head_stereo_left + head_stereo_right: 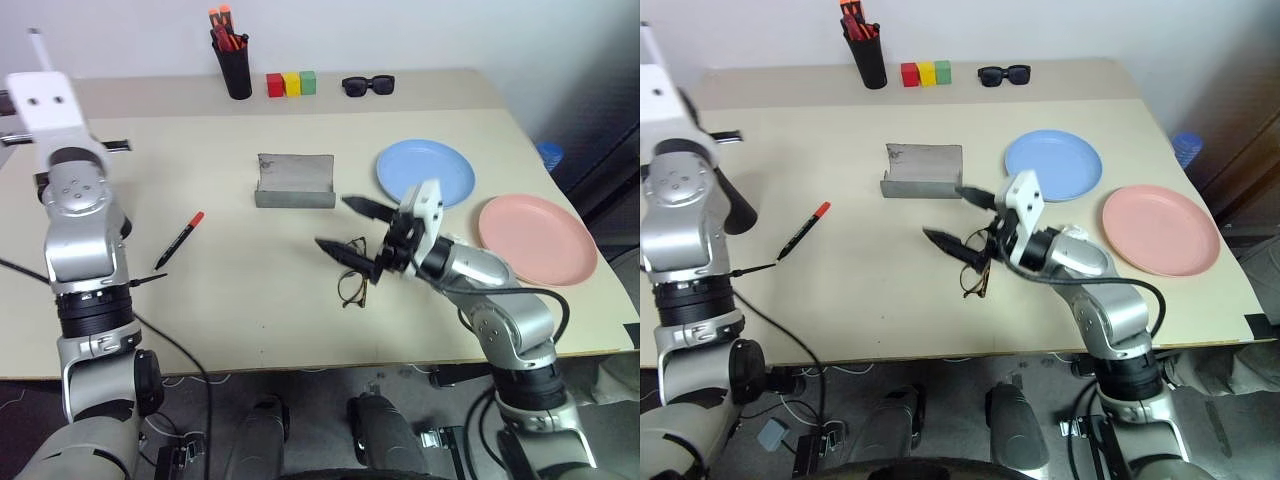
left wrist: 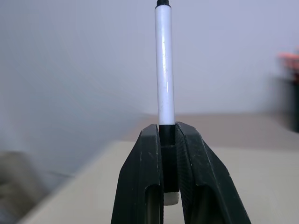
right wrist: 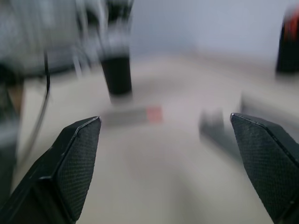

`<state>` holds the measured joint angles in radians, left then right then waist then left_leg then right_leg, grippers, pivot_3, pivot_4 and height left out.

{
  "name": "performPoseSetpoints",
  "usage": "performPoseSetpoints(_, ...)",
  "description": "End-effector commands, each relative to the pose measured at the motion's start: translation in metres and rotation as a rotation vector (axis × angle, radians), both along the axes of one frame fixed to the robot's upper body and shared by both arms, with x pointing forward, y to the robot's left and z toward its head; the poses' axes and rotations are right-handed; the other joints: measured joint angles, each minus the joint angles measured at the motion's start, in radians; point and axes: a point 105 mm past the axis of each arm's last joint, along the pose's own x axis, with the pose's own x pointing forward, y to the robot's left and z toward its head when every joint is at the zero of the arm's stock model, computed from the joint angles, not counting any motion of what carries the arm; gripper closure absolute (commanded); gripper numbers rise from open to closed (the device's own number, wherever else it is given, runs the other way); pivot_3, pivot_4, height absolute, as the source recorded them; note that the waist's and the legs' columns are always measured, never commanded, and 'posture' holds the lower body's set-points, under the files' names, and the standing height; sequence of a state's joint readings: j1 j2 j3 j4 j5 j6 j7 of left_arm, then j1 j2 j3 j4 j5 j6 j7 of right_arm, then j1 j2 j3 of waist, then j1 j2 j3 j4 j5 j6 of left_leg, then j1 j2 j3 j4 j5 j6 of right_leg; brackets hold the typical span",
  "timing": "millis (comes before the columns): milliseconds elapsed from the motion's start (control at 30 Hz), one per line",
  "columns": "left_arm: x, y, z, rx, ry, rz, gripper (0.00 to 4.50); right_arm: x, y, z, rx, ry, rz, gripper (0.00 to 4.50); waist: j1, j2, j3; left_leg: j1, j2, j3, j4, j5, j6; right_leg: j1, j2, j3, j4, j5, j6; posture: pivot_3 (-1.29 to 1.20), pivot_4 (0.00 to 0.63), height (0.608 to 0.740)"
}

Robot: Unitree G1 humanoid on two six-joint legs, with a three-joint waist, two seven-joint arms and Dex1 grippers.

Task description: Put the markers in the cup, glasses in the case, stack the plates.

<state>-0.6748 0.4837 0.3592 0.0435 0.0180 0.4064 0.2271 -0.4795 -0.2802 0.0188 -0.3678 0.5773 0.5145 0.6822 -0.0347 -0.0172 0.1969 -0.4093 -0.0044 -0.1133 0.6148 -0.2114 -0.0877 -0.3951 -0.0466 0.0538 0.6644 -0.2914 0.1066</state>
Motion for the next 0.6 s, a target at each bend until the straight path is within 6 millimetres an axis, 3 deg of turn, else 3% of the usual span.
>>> performPoseSetpoints(33,-0.007,0.009,-0.003,-0.017,-0.046,0.047,4.41,-0.004,-0.002,0.026,0.085,-0.071,-0.005,0.00,0.015,-0.003,-0.002,0.000,0.000,0.000,0.000,0.000,0.000,0.000,0.000,0.000,-0.001,0.000,0.000,0.00,0.150,0.740)
performPoseSetpoints(200,-0.013,0.019,-0.028,-0.038,0.003,0.124,4.41,-0.005,0.007,0.019,0.040,-0.074,0.018,0.00,0.019,-0.003,-0.002,-0.001,0.000,0.000,-0.001,-0.001,0.001,-0.001,0.000,-0.001,-0.002,0.000,0.000,0.00,0.150,0.740)
performPoseSetpoints(400,-0.007,0.015,-0.044,-0.092,0.004,0.066,4.41,-0.008,0.011,0.017,0.029,-0.074,0.035,0.00,0.015,-0.003,-0.002,-0.001,0.000,0.000,-0.001,0.000,0.001,-0.001,0.000,-0.001,0.000,0.000,0.000,0.00,0.150,0.740)
performPoseSetpoints(600,-0.004,0.017,-0.049,-0.107,0.011,0.089,1.73,-0.008,0.011,0.016,0.021,-0.076,0.034,0.00,0.015,-0.003,-0.002,-0.001,0.000,0.000,-0.001,0.000,0.001,-0.001,0.000,-0.001,0.000,0.000,0.000,0.00,0.150,0.740)
